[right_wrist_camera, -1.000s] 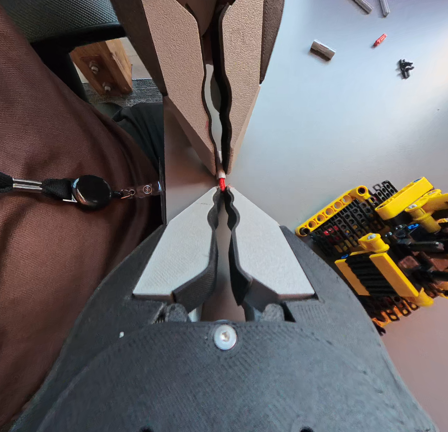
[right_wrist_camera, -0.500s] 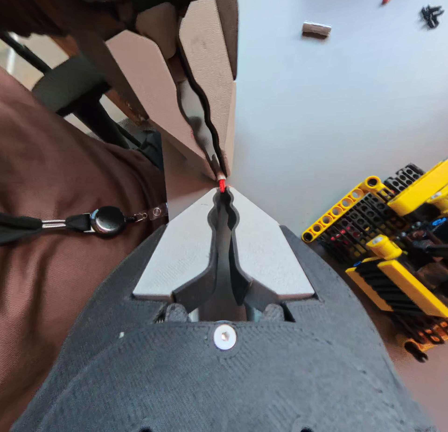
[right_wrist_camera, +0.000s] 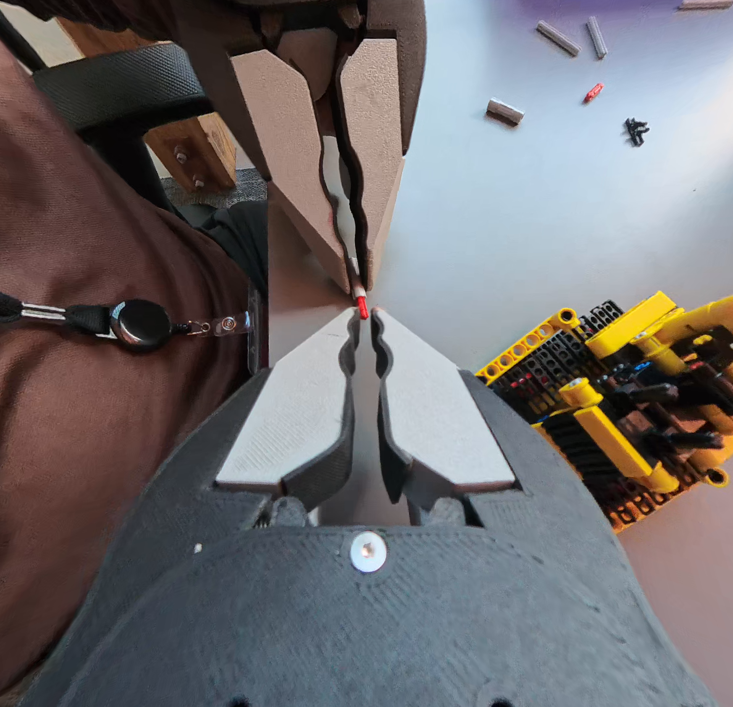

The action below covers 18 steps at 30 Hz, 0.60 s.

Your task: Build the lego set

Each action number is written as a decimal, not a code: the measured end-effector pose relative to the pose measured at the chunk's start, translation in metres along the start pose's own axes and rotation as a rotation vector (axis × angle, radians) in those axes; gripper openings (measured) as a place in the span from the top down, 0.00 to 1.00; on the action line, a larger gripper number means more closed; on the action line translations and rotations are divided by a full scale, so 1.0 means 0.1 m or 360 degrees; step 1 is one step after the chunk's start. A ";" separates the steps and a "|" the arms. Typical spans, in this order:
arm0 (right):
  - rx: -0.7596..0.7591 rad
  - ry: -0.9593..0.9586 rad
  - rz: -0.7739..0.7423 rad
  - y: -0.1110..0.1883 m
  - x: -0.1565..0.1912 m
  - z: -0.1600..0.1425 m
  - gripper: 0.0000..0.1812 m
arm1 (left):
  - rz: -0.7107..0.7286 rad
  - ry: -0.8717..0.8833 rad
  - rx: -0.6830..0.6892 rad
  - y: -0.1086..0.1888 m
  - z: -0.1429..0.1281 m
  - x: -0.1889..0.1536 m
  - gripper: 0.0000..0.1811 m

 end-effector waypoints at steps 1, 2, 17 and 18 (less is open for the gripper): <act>0.0008 0.0049 -0.0020 0.00 0.01 0.00 1.00 | -0.0003 0.0002 0.0000 0.00 0.00 0.00 0.98; 0.0030 0.0095 -0.0048 -0.01 0.01 -0.01 1.00 | -0.0005 0.0001 0.0000 0.00 0.00 0.00 0.98; 0.0119 0.0186 0.0035 -0.05 -0.03 -0.02 1.00 | -0.0034 0.0000 0.0001 -0.01 0.01 0.01 0.98; 0.0120 0.0188 0.0033 -0.06 -0.03 -0.02 0.99 | -0.0035 0.0001 0.0001 -0.01 0.01 0.01 0.98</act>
Point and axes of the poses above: each gripper's, where its closed fingertips meet, y back along the fingers, z out of its top, x = y × z across the jaws, the point moved 9 cm from there along y, back along the fingers, and after that the axes turned 5 degrees about z, right-handed, at the moved point
